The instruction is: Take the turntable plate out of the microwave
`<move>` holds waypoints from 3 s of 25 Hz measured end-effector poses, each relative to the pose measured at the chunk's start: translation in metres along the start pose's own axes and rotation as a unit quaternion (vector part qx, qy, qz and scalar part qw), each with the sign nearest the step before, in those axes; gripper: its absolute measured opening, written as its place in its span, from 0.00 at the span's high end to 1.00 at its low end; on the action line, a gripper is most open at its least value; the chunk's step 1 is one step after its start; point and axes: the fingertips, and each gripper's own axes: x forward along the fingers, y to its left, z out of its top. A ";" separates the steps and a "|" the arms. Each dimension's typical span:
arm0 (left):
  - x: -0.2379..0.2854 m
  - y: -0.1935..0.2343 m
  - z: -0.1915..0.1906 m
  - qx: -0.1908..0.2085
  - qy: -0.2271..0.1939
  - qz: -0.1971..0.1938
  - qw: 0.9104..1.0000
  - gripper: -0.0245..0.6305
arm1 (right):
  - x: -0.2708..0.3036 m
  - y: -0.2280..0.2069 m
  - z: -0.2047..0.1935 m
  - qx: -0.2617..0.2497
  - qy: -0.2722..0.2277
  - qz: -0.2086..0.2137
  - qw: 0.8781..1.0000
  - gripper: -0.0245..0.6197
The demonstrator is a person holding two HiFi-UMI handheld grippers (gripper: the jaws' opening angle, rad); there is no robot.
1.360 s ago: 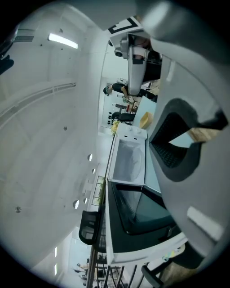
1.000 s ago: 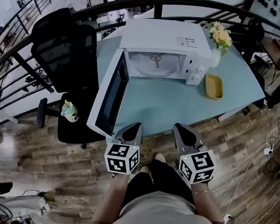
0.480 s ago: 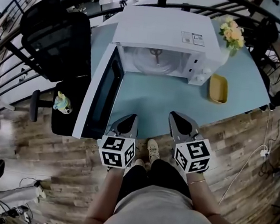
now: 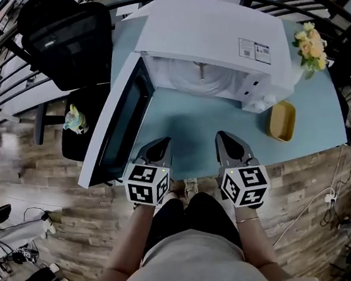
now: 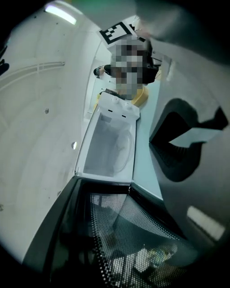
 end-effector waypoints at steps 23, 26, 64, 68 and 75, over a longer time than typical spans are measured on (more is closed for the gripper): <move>0.079 0.029 -0.001 -0.031 0.044 0.005 0.999 0.96 | 0.093 -0.041 -0.019 0.079 0.052 0.039 0.995 0.78; 0.085 0.031 -0.002 -0.031 0.049 0.004 0.998 0.96 | 0.102 -0.044 -0.018 0.083 0.051 0.040 0.994 0.74; 0.102 0.024 -0.002 -0.032 0.072 -0.025 0.997 0.96 | 0.167 -0.088 -0.013 0.417 -0.048 0.043 0.907 0.73; 0.107 0.016 0.007 -0.049 0.051 -0.063 0.995 0.92 | 0.164 -0.090 -0.011 0.431 -0.059 0.047 0.899 0.80; 0.108 0.007 0.024 -0.079 0.016 -0.100 0.992 0.84 | 0.152 -0.088 -0.017 0.425 -0.043 0.043 0.903 0.80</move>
